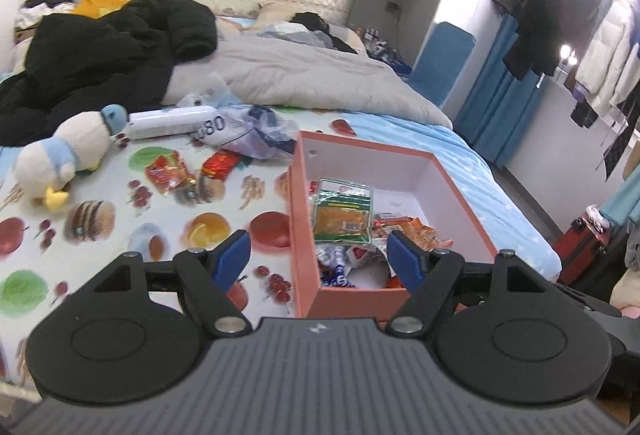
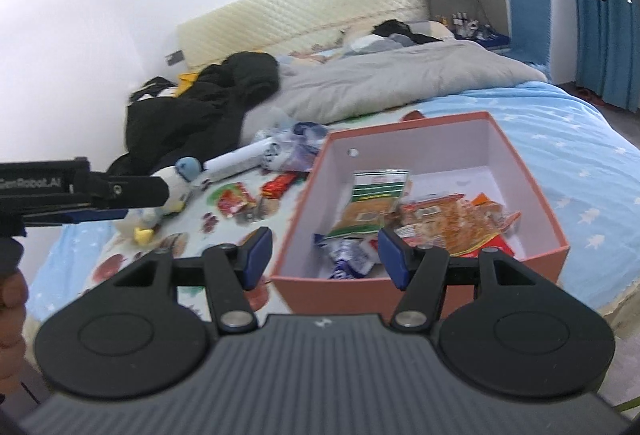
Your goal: Organize snacks
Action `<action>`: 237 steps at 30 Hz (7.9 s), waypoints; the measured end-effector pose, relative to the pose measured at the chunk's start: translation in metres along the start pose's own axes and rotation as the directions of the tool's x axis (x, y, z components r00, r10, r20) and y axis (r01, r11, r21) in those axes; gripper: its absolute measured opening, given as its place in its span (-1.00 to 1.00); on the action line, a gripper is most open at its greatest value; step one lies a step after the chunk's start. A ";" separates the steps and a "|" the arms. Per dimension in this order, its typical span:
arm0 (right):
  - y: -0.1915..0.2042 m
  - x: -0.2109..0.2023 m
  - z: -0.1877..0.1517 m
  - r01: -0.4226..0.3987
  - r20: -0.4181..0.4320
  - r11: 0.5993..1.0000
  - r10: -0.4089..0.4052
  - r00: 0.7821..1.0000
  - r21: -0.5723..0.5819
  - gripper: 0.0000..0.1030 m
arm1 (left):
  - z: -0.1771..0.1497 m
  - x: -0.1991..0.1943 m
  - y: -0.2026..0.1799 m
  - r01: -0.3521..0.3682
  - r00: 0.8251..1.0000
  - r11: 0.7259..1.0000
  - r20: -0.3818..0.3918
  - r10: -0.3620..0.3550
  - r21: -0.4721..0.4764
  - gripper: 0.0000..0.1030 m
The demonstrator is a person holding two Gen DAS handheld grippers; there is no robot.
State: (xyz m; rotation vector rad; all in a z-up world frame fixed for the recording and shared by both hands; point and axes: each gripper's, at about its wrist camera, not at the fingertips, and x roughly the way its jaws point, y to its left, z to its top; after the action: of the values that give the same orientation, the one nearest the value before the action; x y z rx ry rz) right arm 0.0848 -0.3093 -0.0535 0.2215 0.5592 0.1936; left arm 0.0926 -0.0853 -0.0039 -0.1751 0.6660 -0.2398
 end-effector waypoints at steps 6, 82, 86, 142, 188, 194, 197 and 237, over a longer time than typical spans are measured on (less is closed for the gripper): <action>0.019 -0.015 -0.015 -0.036 0.009 0.999 0.037 0.999 -0.038 0.18 | -0.016 -0.025 0.011 -0.022 1.000 1.000 0.012 0.022 -0.016 0.53; 0.103 0.462 0.061 0.090 -0.331 0.992 -0.058 0.942 0.083 0.18 | 0.032 0.367 0.265 -0.176 0.971 0.984 -0.167 0.169 -0.029 0.60; 0.104 0.477 0.063 0.163 -0.346 0.982 -0.121 0.930 0.092 0.18 | 0.033 0.379 0.255 -0.210 0.965 0.977 -0.151 0.215 0.048 0.58; 0.127 0.198 -0.054 -0.049 -0.366 0.978 -0.029 0.930 -0.203 0.06 | -0.082 0.115 0.209 -0.291 0.949 0.930 -0.192 0.251 -0.225 -0.37; 0.087 0.148 -0.019 -0.095 -0.244 0.988 0.063 0.968 -0.122 0.06 | -0.075 0.230 0.197 -0.357 0.875 0.907 -0.260 0.408 0.221 -0.05; 0.082 0.148 -0.017 -0.106 -0.259 0.989 0.076 0.963 -0.102 0.06 | -0.066 0.217 0.188 -0.359 0.879 0.900 -0.234 0.415 0.245 -0.56; 0.081 0.146 -0.017 -0.106 -0.264 0.989 0.075 0.962 -0.104 0.06 | -0.061 0.206 0.187 -0.357 0.888 0.913 -0.231 0.397 0.199 -0.66; 0.013 0.018 -0.001 0.088 -0.102 0.996 -0.090 0.991 -0.027 0.06 | 0.012 0.059 0.004 0.012 0.999 1.000 -0.051 -0.011 0.021 -0.71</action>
State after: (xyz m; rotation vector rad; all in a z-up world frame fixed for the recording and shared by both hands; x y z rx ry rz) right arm 0.0980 -0.2924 -0.0601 0.1647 0.6682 0.1252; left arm 0.1458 -0.0963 -0.0302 -0.1528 0.7127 -0.2634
